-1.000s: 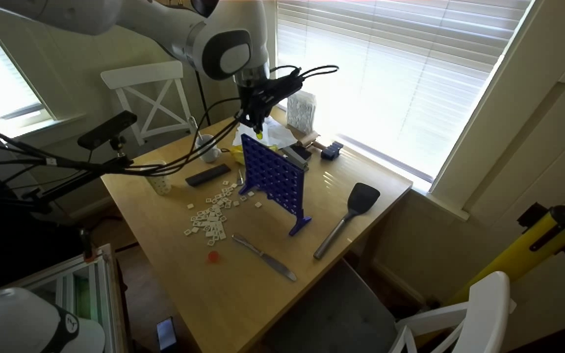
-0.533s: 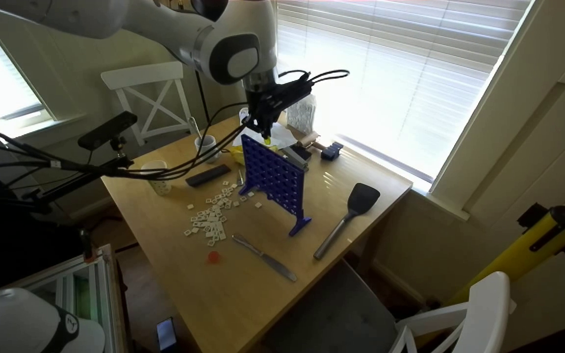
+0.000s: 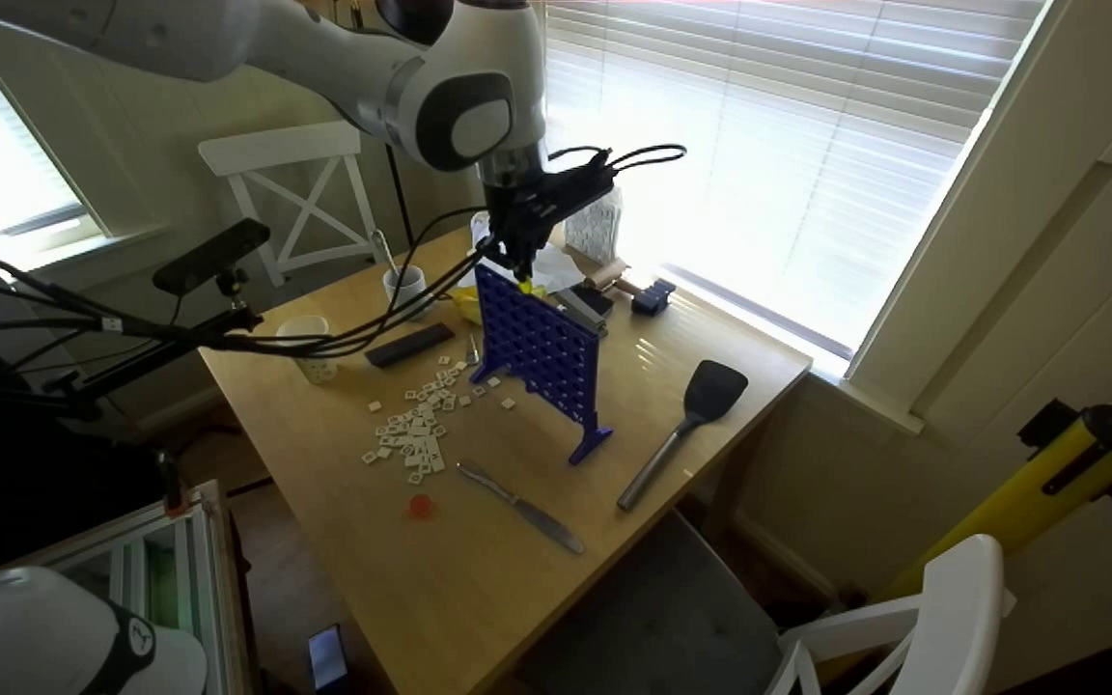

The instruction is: Turn the knife to the right, then put one yellow disc in the blue board

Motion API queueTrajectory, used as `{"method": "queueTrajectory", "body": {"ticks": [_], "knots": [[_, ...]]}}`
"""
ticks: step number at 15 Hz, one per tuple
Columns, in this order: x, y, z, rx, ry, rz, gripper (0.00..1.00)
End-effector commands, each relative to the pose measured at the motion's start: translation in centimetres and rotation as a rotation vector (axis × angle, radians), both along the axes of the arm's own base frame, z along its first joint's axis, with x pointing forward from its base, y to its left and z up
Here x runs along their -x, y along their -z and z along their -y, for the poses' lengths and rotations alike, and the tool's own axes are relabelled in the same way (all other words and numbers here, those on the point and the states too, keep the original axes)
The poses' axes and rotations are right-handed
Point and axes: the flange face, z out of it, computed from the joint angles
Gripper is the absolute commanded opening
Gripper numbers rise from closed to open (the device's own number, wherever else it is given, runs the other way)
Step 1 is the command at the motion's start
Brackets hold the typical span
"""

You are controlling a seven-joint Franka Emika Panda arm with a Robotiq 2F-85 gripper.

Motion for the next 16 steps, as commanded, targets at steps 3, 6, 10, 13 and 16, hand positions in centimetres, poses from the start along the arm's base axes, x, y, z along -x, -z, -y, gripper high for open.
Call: {"method": "queueTrajectory", "body": {"ticks": [3, 6, 10, 13, 16], "knots": [[-0.12, 0.3, 0.52, 0.033, -0.021, 0.005, 0.02], [-0.25, 0.5, 0.66, 0.037, -0.04, 0.026, 0.02], [-0.44, 0.58, 0.71, 0.037, -0.059, 0.057, 0.02], [-0.32, 0.75, 0.85, 0.037, -0.064, 0.045, 0.02], [-0.28, 0.65, 0.93, 0.032, -0.068, 0.045, 0.02]]}}
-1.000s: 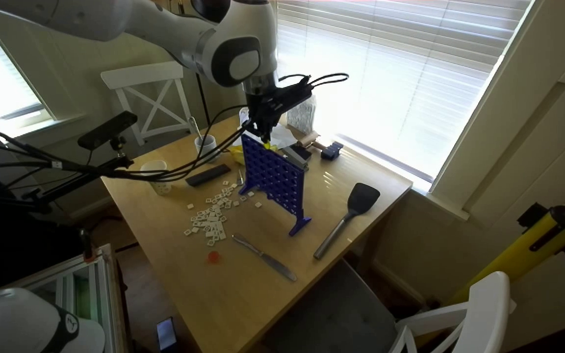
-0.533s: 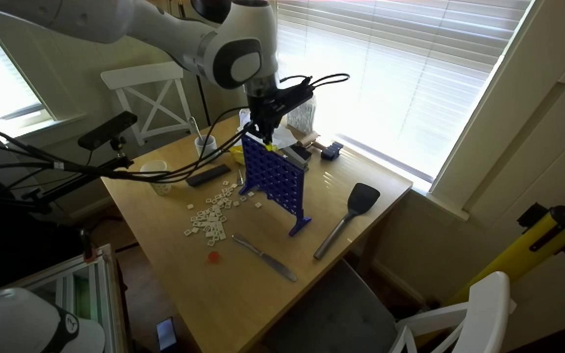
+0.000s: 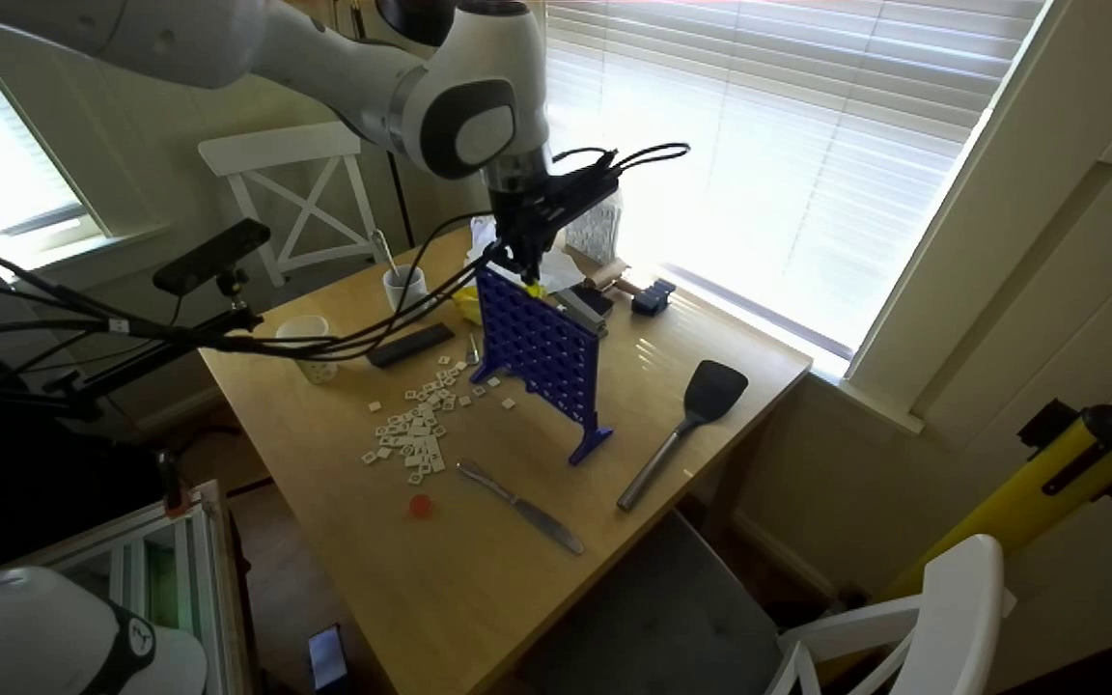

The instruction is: Turn the knife to the right, then put one yellow disc in the blue board

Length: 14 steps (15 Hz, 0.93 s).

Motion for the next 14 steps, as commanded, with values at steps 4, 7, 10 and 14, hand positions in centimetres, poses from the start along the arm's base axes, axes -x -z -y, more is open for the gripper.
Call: {"method": "queueTrajectory", "body": {"ticks": [4, 7, 10, 14], "knots": [[0.1, 0.38, 0.46, 0.012, -0.037, -0.001, 0.02], [0.12, 0.56, 0.55, 0.005, -0.037, -0.016, 0.02], [0.16, 0.64, 0.57, 0.0, -0.032, -0.028, 0.02], [0.33, 0.72, 0.49, -0.01, -0.023, -0.054, 0.02]]}}
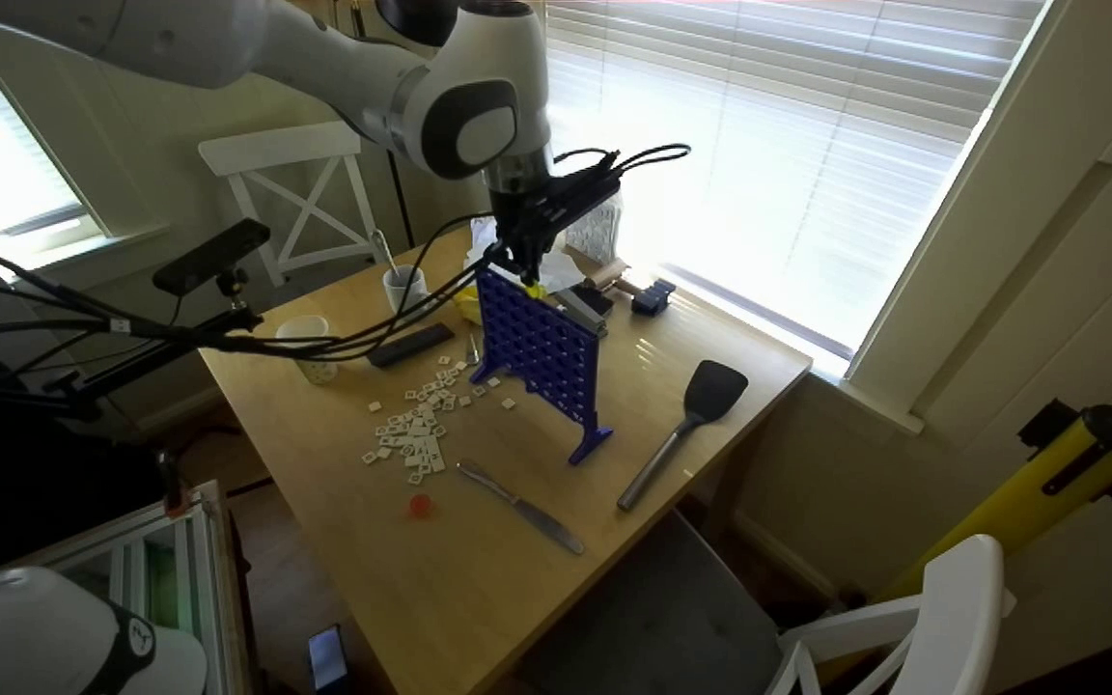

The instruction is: Turn the knife to the right, then put one yellow disc in the blue board

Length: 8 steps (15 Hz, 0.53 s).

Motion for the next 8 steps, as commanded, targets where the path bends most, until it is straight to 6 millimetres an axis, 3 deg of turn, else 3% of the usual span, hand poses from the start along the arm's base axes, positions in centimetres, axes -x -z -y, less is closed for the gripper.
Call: {"method": "queueTrajectory", "body": {"ticks": [1, 8], "knots": [[0.46, 0.8, 0.2, -0.01, -0.012, -0.06, 0.02], [0.48, 1.52, 0.4, 0.007, -0.015, -0.07, 0.02]]}}
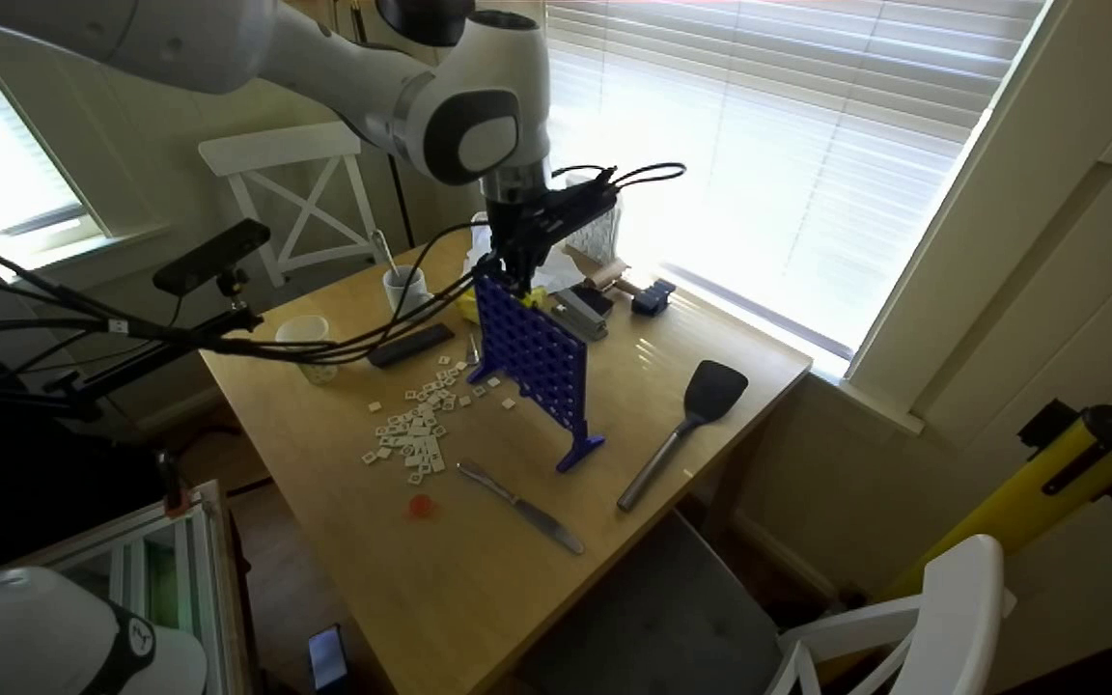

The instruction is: Turn the knife to the right, then put one yellow disc in the blue board

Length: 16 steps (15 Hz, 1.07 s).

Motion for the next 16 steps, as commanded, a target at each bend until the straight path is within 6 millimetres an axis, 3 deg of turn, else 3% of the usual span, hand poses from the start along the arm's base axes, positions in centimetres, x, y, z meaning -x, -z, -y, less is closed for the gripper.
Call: {"method": "queueTrajectory", "body": {"ticks": [1, 2, 4, 9, 11, 12, 14, 16], "knots": [[-0.1, 0.3, 0.2, -0.005, -0.012, -0.001, 0.02], [-0.1, 0.3, 0.2, -0.009, -0.013, -0.006, 0.33], [0.0, 0.1, 0.1, -0.007, -0.012, -0.006, 0.4], [0.1, -1.4, -0.2, -0.019, 0.008, 0.027, 0.75], [0.6, -4.4, -0.8, -0.068, 0.074, 0.061, 0.89], [1.6, -7.0, -1.1, -0.061, 0.12, 0.088, 0.97], [3.9, -10.5, -1.0, -0.002, 0.128, 0.105, 1.0], [6.5, -12.8, -0.3, 0.064, 0.131, 0.064, 1.0]]}}
